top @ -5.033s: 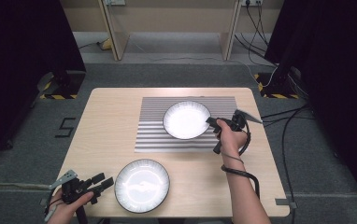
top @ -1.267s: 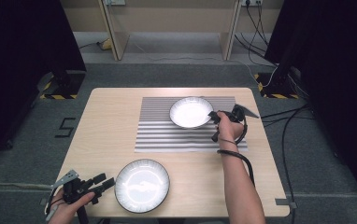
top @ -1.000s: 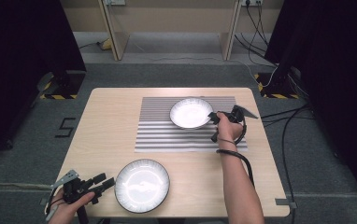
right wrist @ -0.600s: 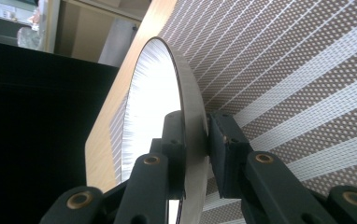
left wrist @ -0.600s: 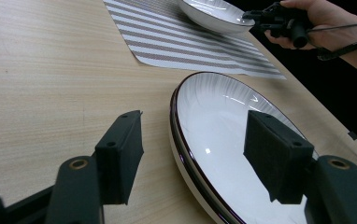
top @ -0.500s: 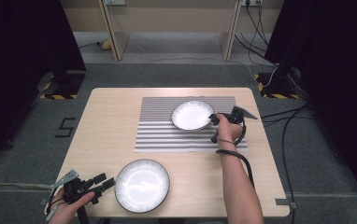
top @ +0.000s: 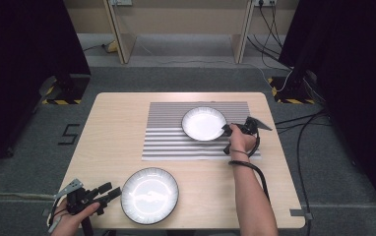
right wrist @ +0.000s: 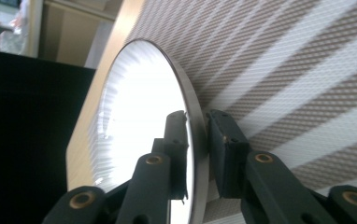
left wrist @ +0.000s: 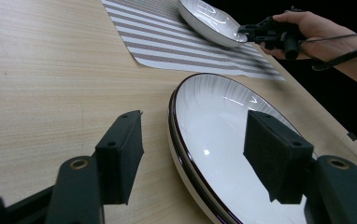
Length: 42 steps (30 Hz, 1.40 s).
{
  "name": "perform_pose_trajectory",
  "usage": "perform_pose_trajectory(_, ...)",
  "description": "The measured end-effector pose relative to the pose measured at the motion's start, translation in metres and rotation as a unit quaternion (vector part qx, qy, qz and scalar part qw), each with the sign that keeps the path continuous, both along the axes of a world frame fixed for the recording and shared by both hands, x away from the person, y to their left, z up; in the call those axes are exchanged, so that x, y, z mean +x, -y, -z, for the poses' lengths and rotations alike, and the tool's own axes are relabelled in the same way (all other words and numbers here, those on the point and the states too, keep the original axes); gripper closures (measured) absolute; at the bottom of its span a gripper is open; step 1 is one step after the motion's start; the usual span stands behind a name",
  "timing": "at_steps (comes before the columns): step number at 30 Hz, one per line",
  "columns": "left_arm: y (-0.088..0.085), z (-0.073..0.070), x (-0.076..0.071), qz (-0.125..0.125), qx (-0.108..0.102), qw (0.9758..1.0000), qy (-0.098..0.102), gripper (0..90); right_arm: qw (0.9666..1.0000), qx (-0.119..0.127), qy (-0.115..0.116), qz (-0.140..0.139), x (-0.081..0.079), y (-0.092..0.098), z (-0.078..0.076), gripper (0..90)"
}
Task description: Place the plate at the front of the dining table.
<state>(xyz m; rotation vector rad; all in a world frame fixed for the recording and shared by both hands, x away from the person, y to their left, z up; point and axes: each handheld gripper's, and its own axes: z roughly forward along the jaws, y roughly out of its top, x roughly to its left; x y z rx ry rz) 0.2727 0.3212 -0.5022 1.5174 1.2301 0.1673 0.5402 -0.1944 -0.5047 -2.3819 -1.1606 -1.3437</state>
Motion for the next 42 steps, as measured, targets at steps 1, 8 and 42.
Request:
perform_pose_trajectory(1, 0.001, 0.0, 0.0, 0.002, -0.001, 1.0, -0.001, 36.9, 1.0, 0.005, 0.0, 0.006, 0.0, 0.001, 0.001, 77.0)
perform_pose_trajectory(8, 0.005, 0.001, 0.001, 0.008, 0.002, 1.0, -0.001, 36.9, 0.9997, -0.008, 0.022, 0.001, -0.001, 0.006, -0.011, 69.8)
perform_pose_trajectory(42, 0.008, 0.0, 0.001, 0.005, 0.008, 0.9999, 0.004, 36.8, 0.9962, -0.068, 0.047, -0.03, -0.046, 0.023, -0.03, 52.9)
